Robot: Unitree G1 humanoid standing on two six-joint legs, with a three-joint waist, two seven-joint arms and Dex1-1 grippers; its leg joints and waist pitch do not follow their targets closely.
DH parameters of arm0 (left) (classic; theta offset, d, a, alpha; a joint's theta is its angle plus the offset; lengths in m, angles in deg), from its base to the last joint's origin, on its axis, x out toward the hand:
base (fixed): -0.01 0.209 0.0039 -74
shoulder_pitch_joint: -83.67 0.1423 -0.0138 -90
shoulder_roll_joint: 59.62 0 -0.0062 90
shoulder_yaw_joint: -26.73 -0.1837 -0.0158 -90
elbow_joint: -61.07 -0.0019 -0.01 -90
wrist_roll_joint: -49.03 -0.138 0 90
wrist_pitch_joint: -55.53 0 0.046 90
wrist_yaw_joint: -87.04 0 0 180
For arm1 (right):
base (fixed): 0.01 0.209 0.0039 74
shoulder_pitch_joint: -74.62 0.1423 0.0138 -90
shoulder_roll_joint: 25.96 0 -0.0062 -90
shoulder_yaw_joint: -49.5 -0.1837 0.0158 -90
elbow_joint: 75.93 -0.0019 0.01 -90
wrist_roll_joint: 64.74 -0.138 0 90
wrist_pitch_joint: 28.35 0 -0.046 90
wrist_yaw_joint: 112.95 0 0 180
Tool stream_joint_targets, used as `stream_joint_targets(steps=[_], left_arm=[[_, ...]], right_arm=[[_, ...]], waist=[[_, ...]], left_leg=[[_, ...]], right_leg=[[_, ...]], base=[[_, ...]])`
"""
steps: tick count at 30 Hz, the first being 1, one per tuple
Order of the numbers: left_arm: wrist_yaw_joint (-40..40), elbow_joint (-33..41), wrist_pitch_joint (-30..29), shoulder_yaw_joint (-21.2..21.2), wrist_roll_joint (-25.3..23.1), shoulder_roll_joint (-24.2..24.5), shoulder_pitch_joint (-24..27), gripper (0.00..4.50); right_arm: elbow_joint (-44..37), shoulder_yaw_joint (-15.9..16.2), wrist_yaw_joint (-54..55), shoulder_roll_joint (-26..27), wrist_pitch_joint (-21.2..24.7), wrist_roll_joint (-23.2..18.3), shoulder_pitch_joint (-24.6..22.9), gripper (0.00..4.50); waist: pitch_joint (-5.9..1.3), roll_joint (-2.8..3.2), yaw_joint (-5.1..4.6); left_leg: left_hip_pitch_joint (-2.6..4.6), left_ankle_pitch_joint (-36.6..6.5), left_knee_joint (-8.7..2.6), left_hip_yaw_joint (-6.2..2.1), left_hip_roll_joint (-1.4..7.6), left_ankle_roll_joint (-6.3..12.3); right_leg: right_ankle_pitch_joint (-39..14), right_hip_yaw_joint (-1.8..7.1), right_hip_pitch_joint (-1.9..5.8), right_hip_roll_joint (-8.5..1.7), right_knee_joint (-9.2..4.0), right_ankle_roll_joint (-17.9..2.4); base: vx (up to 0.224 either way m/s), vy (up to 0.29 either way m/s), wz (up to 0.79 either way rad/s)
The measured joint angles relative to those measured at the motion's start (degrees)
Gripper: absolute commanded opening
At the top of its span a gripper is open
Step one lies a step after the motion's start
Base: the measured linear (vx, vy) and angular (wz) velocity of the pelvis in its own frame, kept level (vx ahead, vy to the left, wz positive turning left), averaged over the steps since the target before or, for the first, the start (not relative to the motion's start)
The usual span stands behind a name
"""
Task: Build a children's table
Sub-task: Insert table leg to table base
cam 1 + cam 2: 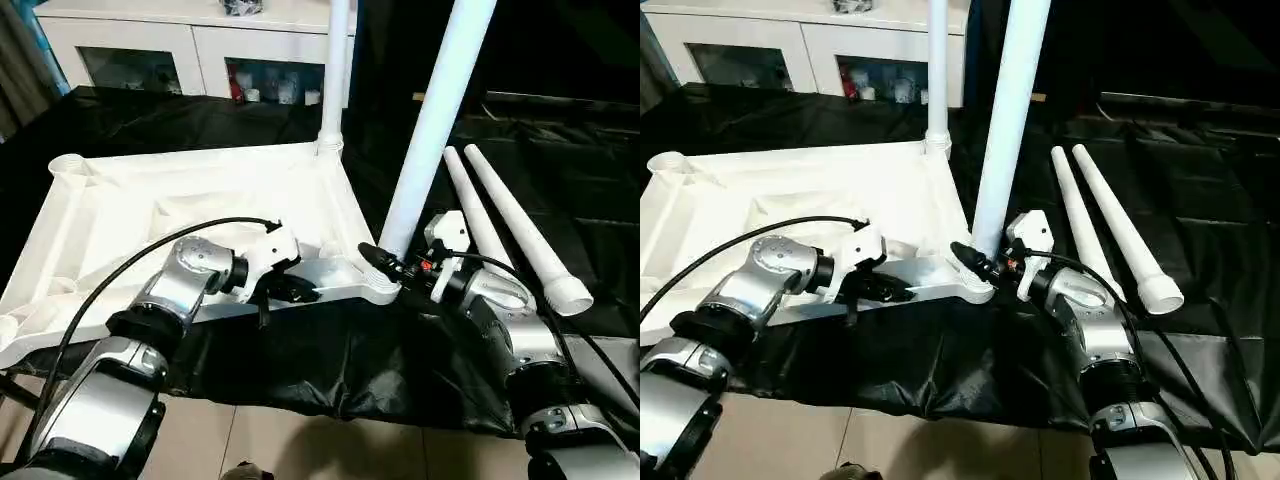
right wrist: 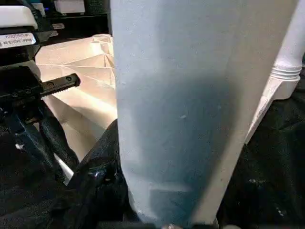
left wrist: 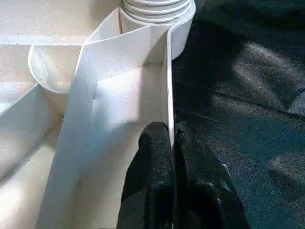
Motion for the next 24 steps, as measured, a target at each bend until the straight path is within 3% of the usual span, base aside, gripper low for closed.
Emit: stream_joint_targets(steps=[11, 24], left_arm=[[1.24, -0.29, -0.36, 0.64, 0.37, -0.20, -0.12, 0.00], [1.90, 1.24, 0.67, 1.54, 1.47, -0.30, 1.94, 0.00]], right_arm=[[0.04, -0.96, -0.69, -0.01, 1.35, -1.27, -0.16, 1.89], [-2.39, -2.77, -1.56, -0.07, 2.60, -5.06, -3.75, 1.89]], waist=[[-0.02, 0.05, 0.00], [-0.24, 0.39, 0.20]], left_leg=[[-0.01, -0.01, -0.12, 0.03, -0.01, 0.00], [0.00, -0.02, -0.24, 0.09, -0.01, 0.01]], right_leg=[[0.00, -0.01, 0.01, 0.00, -0.15, 0.00], [0.00, -0.02, 0.02, 0.00, -0.28, 0.00]], base=[[0.000, 0.000, 0.00], [0.000, 0.000, 0.00]])
